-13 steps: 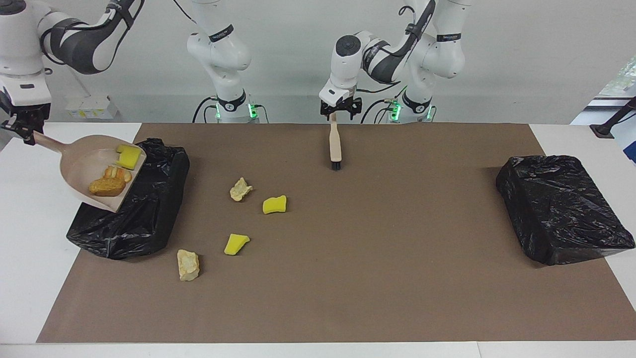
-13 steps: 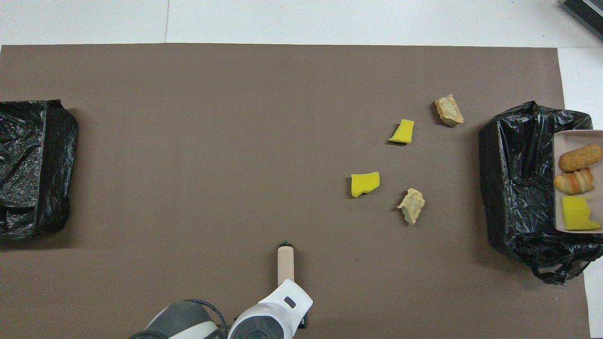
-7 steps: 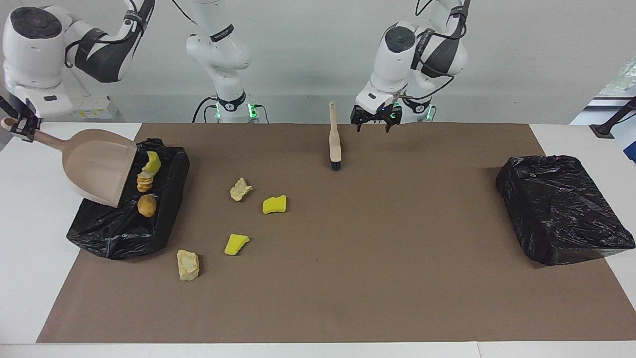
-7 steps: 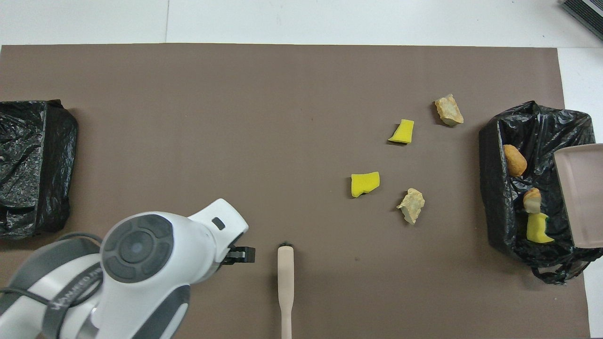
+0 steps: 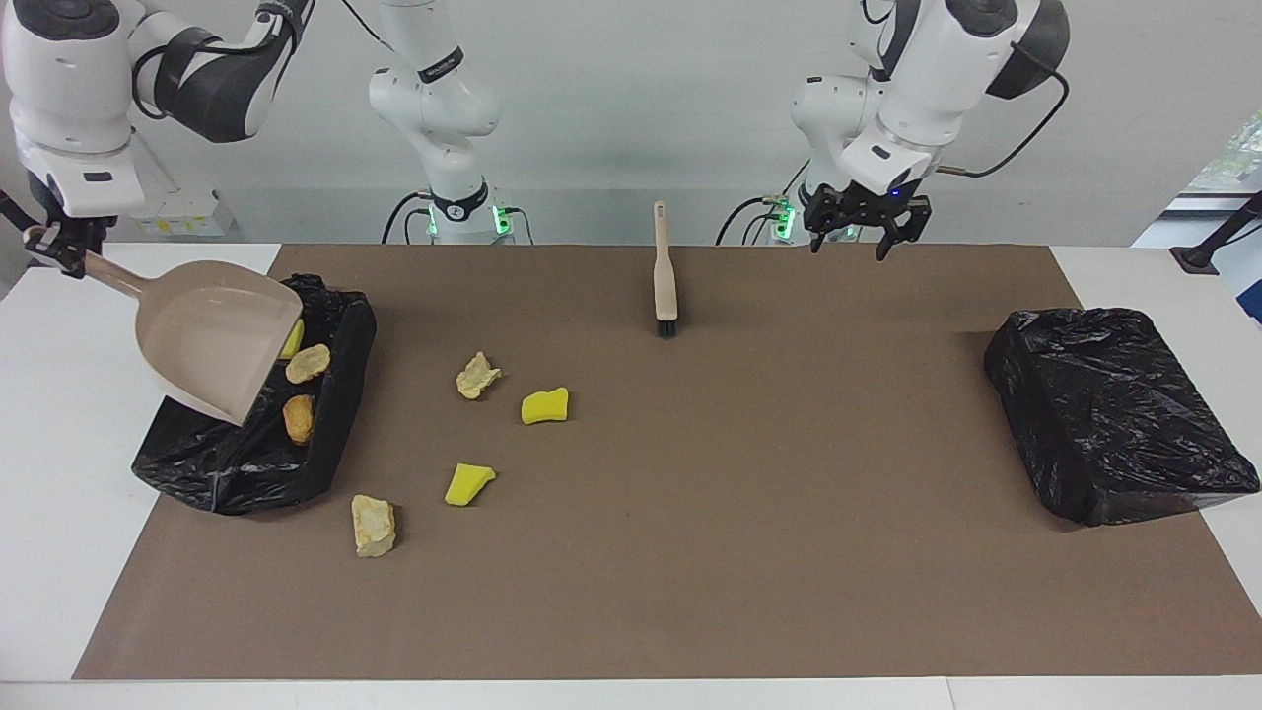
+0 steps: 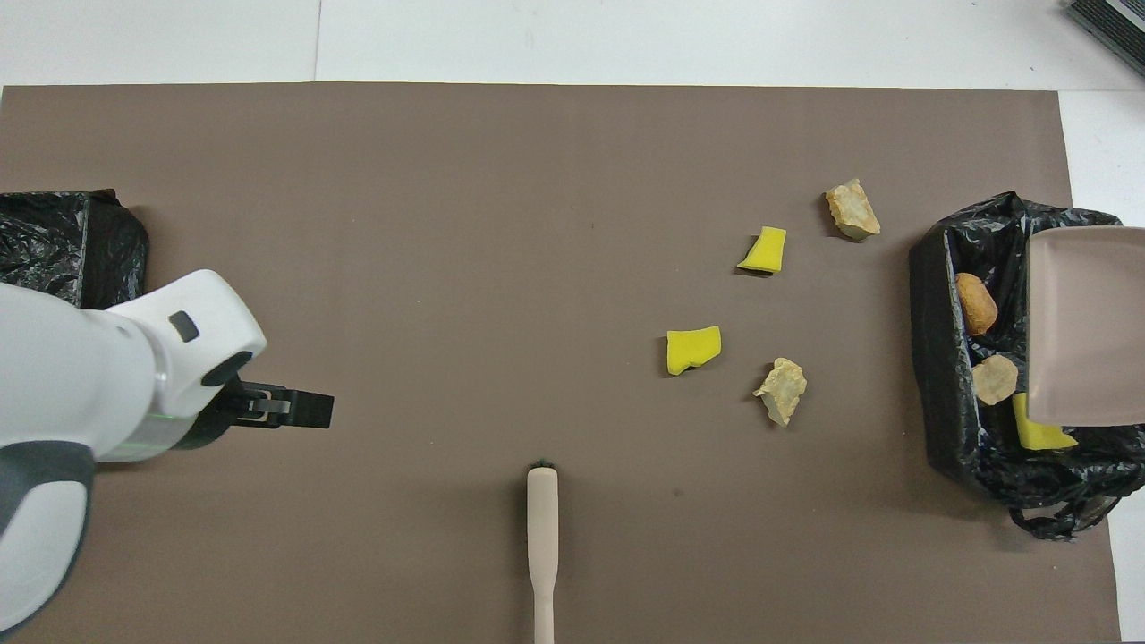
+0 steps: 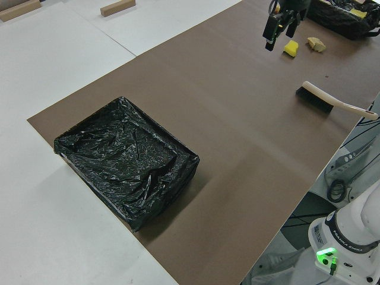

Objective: Sweep and dump trash in bin
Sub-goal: 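Tip the dustpan over the black bag with the right gripper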

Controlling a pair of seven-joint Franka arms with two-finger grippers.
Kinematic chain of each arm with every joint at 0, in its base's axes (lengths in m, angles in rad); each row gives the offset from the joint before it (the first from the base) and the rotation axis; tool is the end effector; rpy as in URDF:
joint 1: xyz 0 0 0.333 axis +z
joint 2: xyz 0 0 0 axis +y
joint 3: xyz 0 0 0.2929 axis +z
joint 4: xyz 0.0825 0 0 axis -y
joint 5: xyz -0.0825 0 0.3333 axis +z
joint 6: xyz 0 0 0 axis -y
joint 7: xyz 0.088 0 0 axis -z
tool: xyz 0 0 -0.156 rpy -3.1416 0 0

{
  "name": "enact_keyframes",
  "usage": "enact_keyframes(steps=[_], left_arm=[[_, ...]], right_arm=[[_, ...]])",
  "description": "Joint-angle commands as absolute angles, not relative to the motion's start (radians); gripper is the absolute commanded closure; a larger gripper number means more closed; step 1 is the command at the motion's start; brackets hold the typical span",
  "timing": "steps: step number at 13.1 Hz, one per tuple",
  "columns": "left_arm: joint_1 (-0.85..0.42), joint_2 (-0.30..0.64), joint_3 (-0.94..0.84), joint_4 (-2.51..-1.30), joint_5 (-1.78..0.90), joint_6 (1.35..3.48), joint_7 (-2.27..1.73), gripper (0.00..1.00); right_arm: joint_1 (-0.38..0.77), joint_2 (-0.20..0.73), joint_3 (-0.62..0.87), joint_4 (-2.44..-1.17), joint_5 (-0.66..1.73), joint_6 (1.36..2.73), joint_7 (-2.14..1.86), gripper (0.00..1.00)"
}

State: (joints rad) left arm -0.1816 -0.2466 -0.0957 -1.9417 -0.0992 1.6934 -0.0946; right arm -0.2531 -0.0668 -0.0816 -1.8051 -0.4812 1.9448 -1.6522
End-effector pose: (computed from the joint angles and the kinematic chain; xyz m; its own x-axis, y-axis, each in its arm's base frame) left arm 0.4161 -0.1365 0.5214 0.9859 -0.1671 -0.0102 -0.1659 -0.9833 0.0744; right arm 0.4788 -0.2230 0.5341 0.1390 0.8752 -0.4634 0.9878 -0.0893 0.1276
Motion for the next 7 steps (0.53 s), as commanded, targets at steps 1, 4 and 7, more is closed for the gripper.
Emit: enact_keyframes(steps=[1, 4, 7], left_arm=[[-0.097, -0.212, -0.11, -1.847, -0.081, 1.634, -0.008, 0.0], [-0.086, -0.143, -0.11, -1.735, -0.003, 1.593, 0.014, 0.0], [-0.074, -0.083, -0.107, -1.642, -0.002, 1.557, 0.021, 0.0]], right_arm=[[-0.247, -0.066, -0.075, -1.792, -0.332, 1.898, -1.57, 1.0], [-0.164, -0.072, -0.075, -1.802, -0.275, 1.844, -1.383, 1.0], [-0.039, -0.086, -0.072, -1.827, -0.264, 1.816, -1.127, 1.0]])
